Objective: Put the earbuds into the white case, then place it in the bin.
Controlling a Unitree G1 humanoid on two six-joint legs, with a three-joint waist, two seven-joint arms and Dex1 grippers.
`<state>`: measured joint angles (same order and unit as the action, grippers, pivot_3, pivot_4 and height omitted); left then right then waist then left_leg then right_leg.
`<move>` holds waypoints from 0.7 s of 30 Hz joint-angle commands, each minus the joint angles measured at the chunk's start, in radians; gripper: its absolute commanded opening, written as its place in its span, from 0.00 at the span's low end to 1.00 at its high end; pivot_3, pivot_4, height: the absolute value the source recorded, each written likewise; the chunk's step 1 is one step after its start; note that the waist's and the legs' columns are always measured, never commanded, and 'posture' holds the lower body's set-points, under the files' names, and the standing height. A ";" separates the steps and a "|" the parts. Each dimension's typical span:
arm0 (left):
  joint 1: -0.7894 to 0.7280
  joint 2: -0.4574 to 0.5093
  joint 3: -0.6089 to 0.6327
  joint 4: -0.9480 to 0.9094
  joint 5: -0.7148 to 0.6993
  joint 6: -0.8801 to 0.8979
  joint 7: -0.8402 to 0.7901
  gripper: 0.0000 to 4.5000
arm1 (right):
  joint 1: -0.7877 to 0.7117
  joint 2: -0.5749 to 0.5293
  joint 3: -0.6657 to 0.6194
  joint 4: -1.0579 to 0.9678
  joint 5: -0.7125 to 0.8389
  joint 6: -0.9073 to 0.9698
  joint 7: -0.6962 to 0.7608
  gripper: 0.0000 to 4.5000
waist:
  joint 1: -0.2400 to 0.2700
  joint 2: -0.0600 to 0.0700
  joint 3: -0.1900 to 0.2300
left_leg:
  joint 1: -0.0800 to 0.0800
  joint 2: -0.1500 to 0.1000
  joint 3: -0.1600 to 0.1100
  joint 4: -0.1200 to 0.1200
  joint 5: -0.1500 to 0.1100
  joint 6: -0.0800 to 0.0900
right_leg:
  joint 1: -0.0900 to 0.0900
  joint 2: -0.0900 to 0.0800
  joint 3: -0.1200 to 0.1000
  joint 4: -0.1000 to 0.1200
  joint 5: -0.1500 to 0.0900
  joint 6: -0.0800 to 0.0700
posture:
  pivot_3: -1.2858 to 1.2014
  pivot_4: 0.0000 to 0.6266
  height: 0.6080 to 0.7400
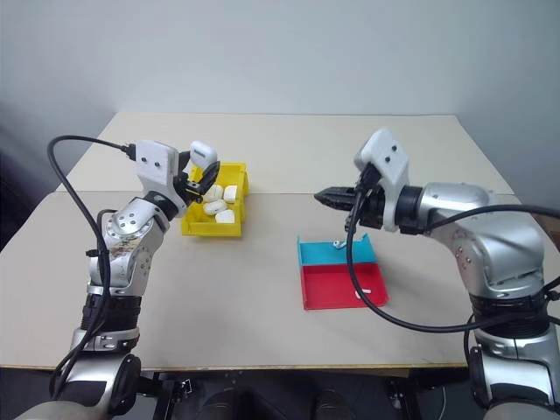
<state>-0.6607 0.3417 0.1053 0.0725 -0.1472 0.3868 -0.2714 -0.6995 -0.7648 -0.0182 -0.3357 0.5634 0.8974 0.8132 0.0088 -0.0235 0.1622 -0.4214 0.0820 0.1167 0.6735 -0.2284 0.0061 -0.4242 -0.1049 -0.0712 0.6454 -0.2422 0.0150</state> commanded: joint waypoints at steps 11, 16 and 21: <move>-0.041 0.009 -0.033 0.016 0.060 0.011 0.025 0.99 | -0.021 0.014 -0.040 -0.061 0.051 0.002 -0.036 0.00 | 0.004 0.000 0.000 | 0.000 0.000 0.000 0.000 0.000 0.000 | 0.000 0.000 -0.001 0.000 0.000 0.000 | 0.52 0.24 1.00; 0.051 0.081 0.086 -0.213 -0.129 0.079 -0.121 0.99 | 0.007 0.029 -0.055 -0.054 0.054 -0.041 -0.039 0.00 | -0.005 0.000 0.000 | 0.000 0.000 0.000 0.000 0.000 0.000 | 0.000 0.000 0.000 0.000 0.000 0.000 | 0.52 0.24 1.00; 0.315 0.331 0.217 -0.526 -0.353 0.220 -0.399 0.99 | 0.167 0.050 -0.079 -0.074 0.020 -0.213 0.015 0.00 | -0.015 0.000 0.000 | 0.002 0.001 0.001 -0.003 0.001 -0.002 | 0.001 0.000 0.001 -0.001 0.000 0.000 | 0.52 0.24 1.00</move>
<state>-0.3652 0.6350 0.2647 -0.3479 -0.4245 0.5771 -0.5914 -0.5444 -0.7126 -0.0673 -0.3778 0.5957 0.7551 0.8065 -0.0061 -0.0234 0.1621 -0.4196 0.0826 0.1179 0.6704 -0.2275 0.0043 -0.4239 -0.1052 -0.0701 0.6444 -0.2423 0.0153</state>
